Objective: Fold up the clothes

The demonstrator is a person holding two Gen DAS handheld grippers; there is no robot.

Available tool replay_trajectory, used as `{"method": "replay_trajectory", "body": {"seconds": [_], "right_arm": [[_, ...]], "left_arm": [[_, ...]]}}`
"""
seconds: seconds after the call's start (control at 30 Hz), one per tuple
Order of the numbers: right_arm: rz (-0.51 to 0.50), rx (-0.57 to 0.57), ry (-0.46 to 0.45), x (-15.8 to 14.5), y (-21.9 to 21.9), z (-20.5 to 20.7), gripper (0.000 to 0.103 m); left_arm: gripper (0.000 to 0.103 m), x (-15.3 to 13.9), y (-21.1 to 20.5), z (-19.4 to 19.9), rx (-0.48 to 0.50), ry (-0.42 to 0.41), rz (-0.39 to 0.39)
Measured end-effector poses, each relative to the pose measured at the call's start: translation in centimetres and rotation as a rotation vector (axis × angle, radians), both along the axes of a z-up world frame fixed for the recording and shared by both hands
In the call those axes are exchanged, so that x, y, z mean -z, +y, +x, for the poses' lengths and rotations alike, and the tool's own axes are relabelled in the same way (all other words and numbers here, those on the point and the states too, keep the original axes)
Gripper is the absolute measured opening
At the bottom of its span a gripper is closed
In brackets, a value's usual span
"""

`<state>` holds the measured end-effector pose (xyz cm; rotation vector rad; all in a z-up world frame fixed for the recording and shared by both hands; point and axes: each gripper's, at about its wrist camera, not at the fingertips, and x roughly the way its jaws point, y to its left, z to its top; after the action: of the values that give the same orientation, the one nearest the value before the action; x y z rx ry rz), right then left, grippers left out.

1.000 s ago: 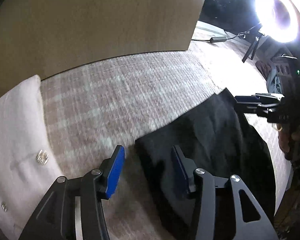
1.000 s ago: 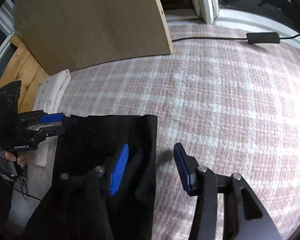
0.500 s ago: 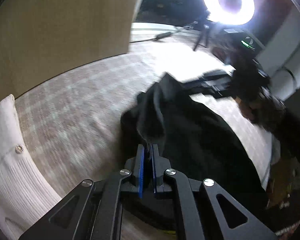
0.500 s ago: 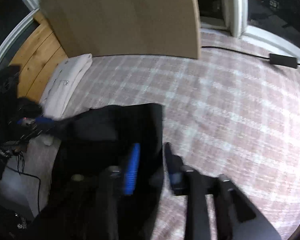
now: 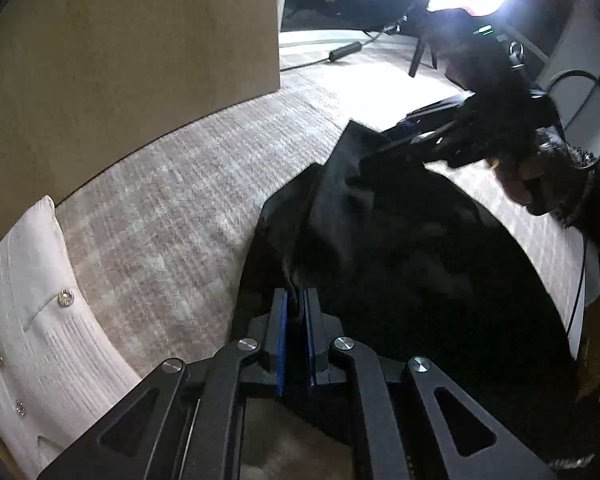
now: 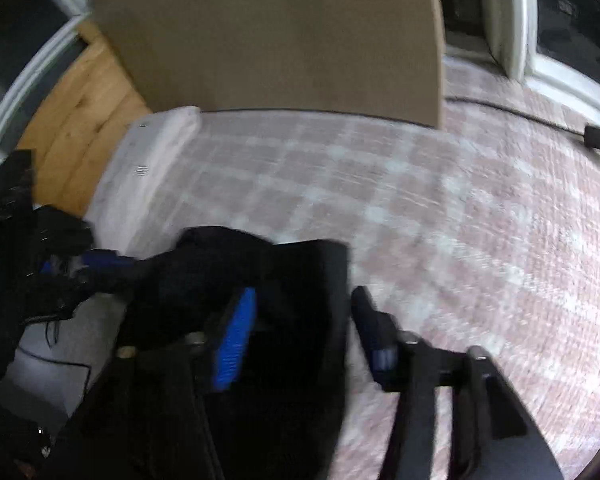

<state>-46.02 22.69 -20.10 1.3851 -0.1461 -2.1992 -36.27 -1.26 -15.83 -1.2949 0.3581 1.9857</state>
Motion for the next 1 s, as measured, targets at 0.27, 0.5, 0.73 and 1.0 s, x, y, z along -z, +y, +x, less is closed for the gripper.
{"method": "replay_trajectory", "body": {"seconds": [0.27, 0.5, 0.73, 1.0], "right_arm": [[-0.074, -0.192, -0.04, -2.0, -1.7, 5.7, 0.035], [0.001, 0.057, -0.034, -1.5, 1.0, 0.5, 0.036], [0.083, -0.088, 0.042, -1.2, -3.2, 2.5, 0.029], [-0.023, -0.229, -0.005, -5.0, -0.4, 7.3, 0.01]], "left_arm": [[0.007, 1.9, -0.1, 1.1, 0.057, -0.021, -0.077], [0.007, 2.2, 0.3, 1.4, 0.092, -0.021, -0.09], [0.007, 1.6, -0.3, 1.6, 0.095, -0.013, -0.093], [0.01, -0.2, -1.7, 1.6, 0.094, -0.026, -0.035]]}}
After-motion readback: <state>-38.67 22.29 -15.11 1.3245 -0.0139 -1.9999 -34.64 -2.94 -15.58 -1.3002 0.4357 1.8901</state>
